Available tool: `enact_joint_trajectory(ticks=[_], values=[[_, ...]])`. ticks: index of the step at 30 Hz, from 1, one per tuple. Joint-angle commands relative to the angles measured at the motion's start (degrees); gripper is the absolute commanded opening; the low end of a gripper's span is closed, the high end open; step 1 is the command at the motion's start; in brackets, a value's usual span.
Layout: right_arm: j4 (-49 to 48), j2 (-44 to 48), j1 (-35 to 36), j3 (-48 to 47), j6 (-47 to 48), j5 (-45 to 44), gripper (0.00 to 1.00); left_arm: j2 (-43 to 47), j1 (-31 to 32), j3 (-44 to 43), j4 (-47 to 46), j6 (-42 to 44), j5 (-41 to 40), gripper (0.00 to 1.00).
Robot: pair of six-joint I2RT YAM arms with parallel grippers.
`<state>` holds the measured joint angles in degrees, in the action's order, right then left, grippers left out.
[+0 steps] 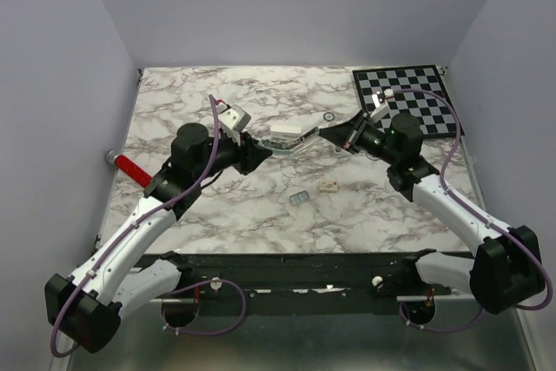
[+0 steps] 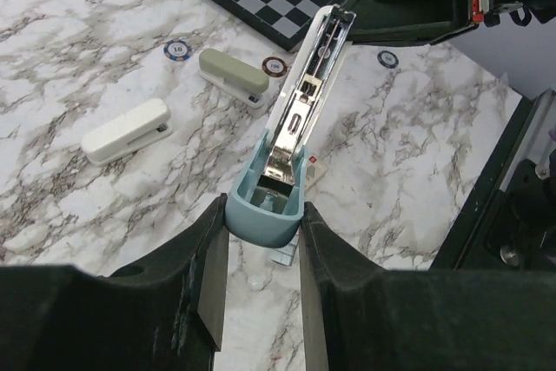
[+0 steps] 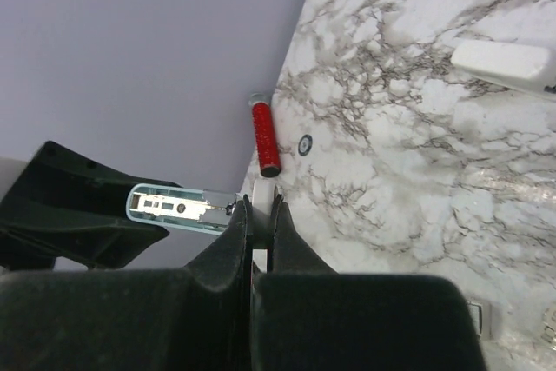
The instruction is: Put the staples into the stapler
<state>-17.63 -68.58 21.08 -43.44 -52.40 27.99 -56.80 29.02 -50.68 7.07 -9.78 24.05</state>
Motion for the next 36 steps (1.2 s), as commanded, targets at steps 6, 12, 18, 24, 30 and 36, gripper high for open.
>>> enact_joint_trajectory(ticks=[6,12,18,24,30,36], values=[[-19.28,1.95,-1.48,3.63,-11.41,4.10,0.01,10.65,-3.00,13.57,-11.28,-20.51,-19.04,0.00],[-11.24,2.22,-1.31,2.05,-3.61,3.04,0.01,11.01,-2.91,16.84,-15.85,-29.41,-18.45,0.00],[-3.48,3.18,-0.08,1.78,4.14,-2.31,0.01,10.91,-2.91,11.49,-12.35,-24.41,-15.79,0.29],[0.74,3.10,0.89,1.25,8.62,-5.22,0.01,9.70,-2.21,3.77,-3.94,-15.57,-14.13,0.75],[6.37,1.35,3.79,-2.08,12.67,-7.68,0.01,-1.27,3.05,-10.21,12.31,-0.26,-12.01,0.86],[9.01,-0.59,6.16,-4.46,13.29,-7.95,0.01,-15.16,10.97,-23.93,25.69,11.00,-12.19,0.86]])
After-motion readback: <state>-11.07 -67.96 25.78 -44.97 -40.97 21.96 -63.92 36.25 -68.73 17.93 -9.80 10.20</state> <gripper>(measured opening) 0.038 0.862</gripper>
